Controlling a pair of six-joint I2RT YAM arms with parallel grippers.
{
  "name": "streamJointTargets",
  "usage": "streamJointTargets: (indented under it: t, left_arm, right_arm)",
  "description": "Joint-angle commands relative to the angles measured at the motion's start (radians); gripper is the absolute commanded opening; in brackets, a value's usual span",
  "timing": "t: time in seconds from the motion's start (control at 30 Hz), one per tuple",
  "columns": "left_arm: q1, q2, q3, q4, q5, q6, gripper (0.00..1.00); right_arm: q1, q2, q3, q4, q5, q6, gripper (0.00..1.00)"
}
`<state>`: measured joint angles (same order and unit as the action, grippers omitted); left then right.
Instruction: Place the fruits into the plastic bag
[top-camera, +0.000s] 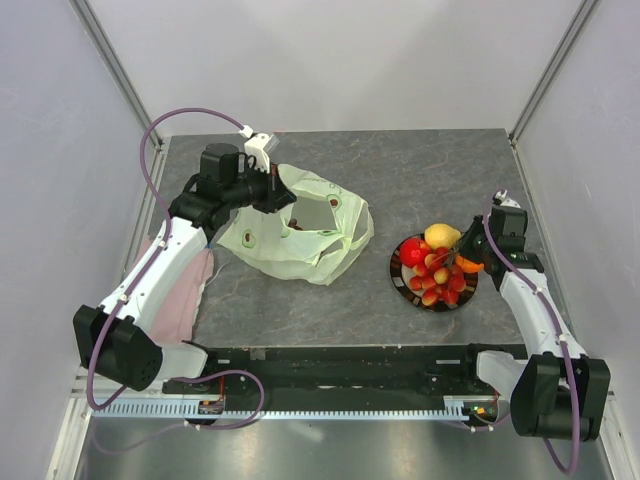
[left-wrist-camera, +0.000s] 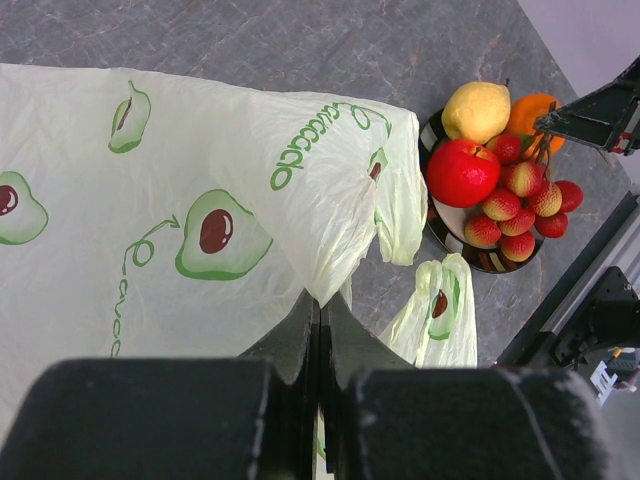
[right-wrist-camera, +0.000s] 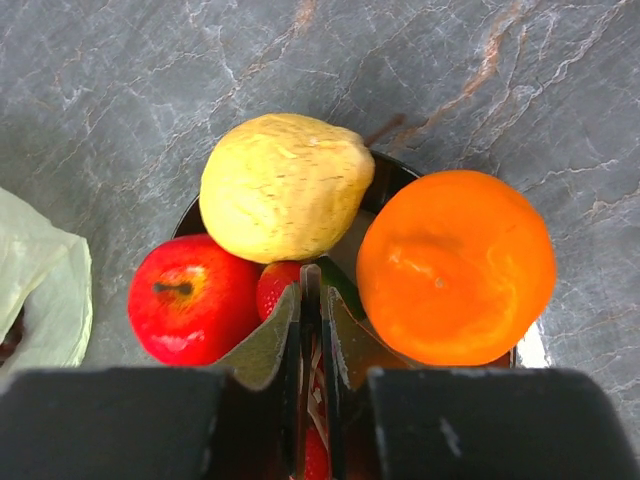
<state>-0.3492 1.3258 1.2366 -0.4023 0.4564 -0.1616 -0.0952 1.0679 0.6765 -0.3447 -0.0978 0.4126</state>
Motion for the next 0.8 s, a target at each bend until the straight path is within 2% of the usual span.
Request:
streamJointTargets:
  t: [0.0, 0.3, 0.77]
  left_arm:
    - [-0.002, -0.025, 0.008, 0.034, 0.034, -0.021, 0.02]
    - [-0.002, -0.027, 0.008, 0.034, 0.041, -0.021, 0.02]
    - [-0.002, -0.030, 0.009, 0.033, 0.044, -0.023, 0.02]
  right_arm:
    - [-0.003, -0.054, 0.005, -0.020, -0.028, -0.018, 0.02]
    - [-0.003, -0.127, 0.055, -0.109, -0.054, -0.038, 0.00]
    - [-0.003, -0.174, 0.167, -0.218, -0.195, -0.070, 0.00]
